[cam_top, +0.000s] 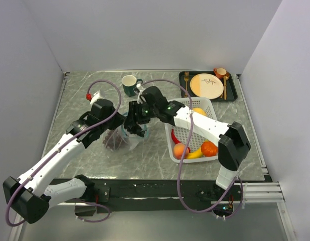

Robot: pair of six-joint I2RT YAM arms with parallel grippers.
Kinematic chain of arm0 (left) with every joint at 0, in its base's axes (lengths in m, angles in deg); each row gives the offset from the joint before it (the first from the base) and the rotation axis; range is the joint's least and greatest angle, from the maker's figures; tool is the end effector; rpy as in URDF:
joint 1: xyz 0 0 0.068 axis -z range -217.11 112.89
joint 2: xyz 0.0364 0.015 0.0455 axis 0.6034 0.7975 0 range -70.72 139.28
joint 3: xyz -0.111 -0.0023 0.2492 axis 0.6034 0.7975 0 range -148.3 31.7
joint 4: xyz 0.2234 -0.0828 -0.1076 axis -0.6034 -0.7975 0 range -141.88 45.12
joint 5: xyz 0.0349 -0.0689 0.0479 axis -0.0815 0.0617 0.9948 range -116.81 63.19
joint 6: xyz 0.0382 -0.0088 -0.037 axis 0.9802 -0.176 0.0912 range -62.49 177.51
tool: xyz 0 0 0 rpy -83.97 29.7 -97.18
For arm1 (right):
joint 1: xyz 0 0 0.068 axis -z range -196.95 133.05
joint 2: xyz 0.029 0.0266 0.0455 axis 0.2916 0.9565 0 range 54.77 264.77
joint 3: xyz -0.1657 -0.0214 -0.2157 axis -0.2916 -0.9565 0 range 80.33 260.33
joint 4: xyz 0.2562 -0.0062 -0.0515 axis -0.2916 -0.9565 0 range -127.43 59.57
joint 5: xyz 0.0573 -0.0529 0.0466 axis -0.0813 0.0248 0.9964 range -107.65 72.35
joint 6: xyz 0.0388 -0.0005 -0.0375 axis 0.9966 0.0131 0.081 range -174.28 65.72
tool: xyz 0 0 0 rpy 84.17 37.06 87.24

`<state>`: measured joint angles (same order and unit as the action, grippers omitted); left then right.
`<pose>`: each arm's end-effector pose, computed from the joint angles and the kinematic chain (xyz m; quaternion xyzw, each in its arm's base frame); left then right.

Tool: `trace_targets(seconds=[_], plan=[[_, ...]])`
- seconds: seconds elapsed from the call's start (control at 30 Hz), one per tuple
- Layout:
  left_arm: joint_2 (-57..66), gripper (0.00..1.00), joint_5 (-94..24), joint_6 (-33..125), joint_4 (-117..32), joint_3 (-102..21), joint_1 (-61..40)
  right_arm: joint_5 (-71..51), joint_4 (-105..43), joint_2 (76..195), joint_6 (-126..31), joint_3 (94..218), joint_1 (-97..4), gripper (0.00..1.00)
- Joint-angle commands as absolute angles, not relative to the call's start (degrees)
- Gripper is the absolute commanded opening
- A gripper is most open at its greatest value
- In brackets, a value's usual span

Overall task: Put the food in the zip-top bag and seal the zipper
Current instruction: Place the fake fruit in the zipper food storage bag.

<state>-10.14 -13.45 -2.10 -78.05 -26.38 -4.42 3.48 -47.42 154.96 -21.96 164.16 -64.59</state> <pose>0.1946 -0.1152 0.3295 -0.2573 0.8470 -0.2553 0.3888 0.2654 0.3102 0.3030 -0.2016 0.8460 0.4234 0.2537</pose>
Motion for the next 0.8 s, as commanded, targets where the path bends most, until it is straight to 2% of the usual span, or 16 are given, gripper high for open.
trace_targets(seconds=[0.0,0.17,0.47,0.57,0.6,0.77], plan=[[-10.95,0.01,-14.86,-1.99,-74.94,-26.22,-4.15,2.75,-50.2,156.12,-24.48,165.67,-64.77,0.63],[-10.34,0.02,-14.51,-1.37,-75.64,-27.1,-4.15,-3.92,-51.44,152.17,-25.01,161.73,-64.59,0.74],[-10.69,0.02,-14.33,-1.46,-75.64,-26.13,-4.15,-16.57,-52.04,136.44,-22.38,149.25,-59.15,0.76],[-10.34,0.02,-14.33,-1.46,-75.73,-26.13,-4.15,-17.47,-52.05,133.36,-22.64,144.77,-56.6,0.78],[-10.25,0.02,-14.59,-1.46,-75.73,-26.04,-4.15,-17.91,-52.66,133.09,-22.73,144.23,-54.24,0.83],[-9.9,0.01,-15.12,-0.59,-75.47,-25.87,-4.24,-20.02,-58.72,132.48,-26.33,141.51,-47.64,0.84]])
